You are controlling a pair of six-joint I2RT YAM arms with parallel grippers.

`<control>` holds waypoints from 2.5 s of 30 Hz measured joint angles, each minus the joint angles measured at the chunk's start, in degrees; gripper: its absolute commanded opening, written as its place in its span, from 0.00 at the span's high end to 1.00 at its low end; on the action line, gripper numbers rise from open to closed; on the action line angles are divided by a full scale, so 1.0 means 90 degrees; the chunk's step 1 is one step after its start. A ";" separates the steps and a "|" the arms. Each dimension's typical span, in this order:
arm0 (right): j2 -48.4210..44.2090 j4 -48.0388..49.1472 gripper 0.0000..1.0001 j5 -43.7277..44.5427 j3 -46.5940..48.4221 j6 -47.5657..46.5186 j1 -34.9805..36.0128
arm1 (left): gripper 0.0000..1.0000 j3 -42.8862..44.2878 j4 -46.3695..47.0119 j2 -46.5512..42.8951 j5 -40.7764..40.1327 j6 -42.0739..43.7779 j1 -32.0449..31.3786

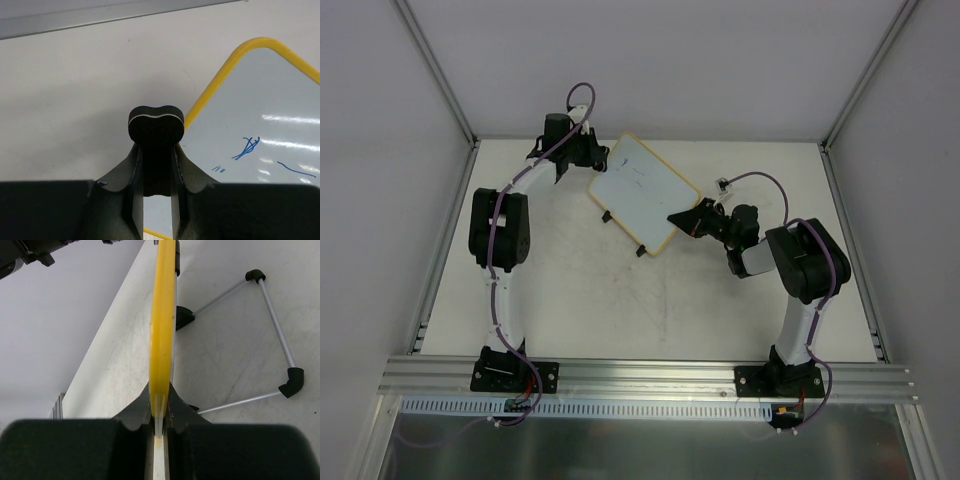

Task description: Erase the whiteboard

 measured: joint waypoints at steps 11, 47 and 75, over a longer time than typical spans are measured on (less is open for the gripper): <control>0.0000 -0.0039 1.00 0.0034 0.0000 0.0124 -0.0002 | 1.00 -0.1268 0.0736 -0.0767 -0.1175 0.0311 -0.0991; 0.0000 -0.0114 1.00 0.0051 0.0002 0.0177 -0.0027 | 1.00 -0.1914 0.1197 -0.1314 0.0102 0.0257 -0.2288; 0.0029 -0.0136 1.00 0.0049 0.0032 0.0257 -0.0041 | 1.00 -0.1685 0.0396 -0.1406 -0.1158 0.1003 -0.2718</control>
